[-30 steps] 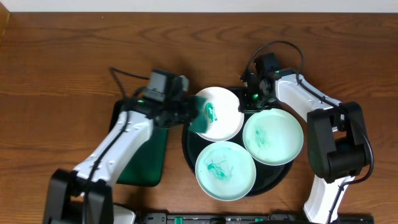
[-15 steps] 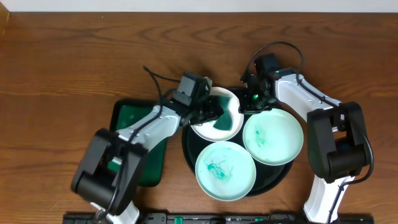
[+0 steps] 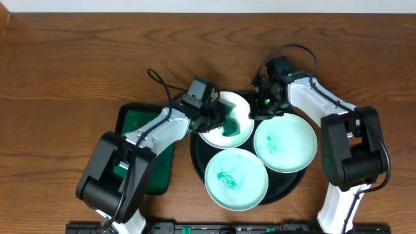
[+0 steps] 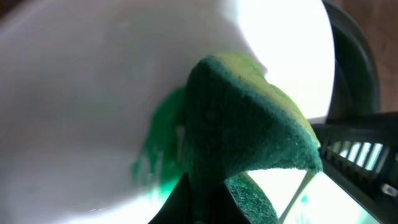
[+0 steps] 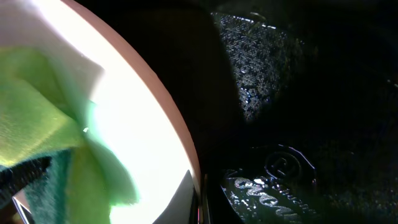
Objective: Clean dirty plates on tray and stack at the side
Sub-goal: 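Scrub the top white plate with the sponge in the left gripper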
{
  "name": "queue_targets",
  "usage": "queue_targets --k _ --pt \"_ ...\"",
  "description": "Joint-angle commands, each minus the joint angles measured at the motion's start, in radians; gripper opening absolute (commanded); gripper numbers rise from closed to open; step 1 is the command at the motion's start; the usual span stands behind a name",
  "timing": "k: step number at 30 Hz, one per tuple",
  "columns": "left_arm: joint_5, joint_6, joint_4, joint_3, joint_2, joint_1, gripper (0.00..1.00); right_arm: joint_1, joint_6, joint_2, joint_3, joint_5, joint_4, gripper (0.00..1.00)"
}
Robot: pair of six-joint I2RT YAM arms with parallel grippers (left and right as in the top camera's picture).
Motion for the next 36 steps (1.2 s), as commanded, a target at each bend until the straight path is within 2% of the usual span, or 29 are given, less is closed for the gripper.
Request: queue_targets --k 1,13,16,27,36 --pt "-0.185 -0.009 -0.077 -0.023 0.024 0.043 0.08 0.016 0.012 0.016 -0.010 0.013 -0.014 0.01" --pt "-0.484 0.014 -0.380 0.109 0.017 0.047 0.07 0.016 0.015 0.016 -0.010 0.013 -0.013 0.01" --pt "-0.494 0.034 -0.406 0.129 0.016 0.047 0.07 0.016 0.015 0.016 -0.010 0.013 -0.012 0.01" --pt "-0.259 0.109 -0.312 0.131 0.016 0.002 0.07 0.016 0.014 0.016 -0.010 0.013 -0.008 0.01" --pt "-0.138 0.056 -0.209 0.130 0.034 -0.072 0.07 0.016 0.014 0.016 -0.010 0.013 -0.010 0.01"
